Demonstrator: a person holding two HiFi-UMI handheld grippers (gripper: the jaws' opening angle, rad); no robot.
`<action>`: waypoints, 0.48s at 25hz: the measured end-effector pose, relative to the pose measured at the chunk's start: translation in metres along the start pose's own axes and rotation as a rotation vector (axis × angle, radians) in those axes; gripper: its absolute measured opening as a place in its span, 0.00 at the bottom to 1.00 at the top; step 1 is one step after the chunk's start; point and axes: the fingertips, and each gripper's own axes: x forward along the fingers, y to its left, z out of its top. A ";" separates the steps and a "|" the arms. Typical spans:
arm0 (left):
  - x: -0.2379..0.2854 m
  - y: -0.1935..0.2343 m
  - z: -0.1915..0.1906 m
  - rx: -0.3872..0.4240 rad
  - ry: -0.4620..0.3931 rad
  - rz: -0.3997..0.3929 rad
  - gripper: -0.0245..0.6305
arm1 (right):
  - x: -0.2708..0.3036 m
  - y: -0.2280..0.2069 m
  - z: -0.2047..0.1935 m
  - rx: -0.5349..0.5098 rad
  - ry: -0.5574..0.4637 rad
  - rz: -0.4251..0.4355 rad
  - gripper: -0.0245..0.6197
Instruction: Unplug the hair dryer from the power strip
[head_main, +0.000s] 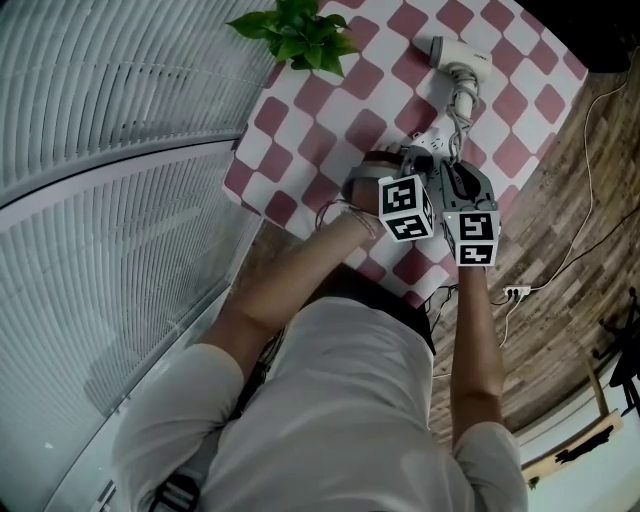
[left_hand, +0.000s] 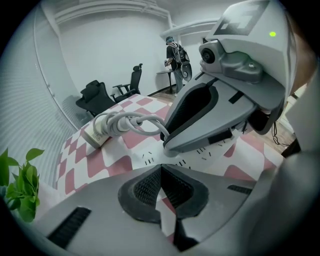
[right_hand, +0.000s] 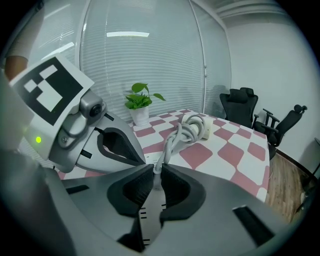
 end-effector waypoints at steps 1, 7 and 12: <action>0.000 0.000 0.000 0.001 0.005 0.002 0.08 | 0.000 0.000 0.000 0.003 -0.002 -0.002 0.15; 0.001 0.001 0.000 -0.003 0.017 0.018 0.08 | 0.001 -0.001 0.001 0.018 -0.006 0.001 0.15; 0.002 0.000 0.000 0.001 0.032 0.031 0.08 | 0.000 -0.002 0.000 0.021 -0.009 0.008 0.14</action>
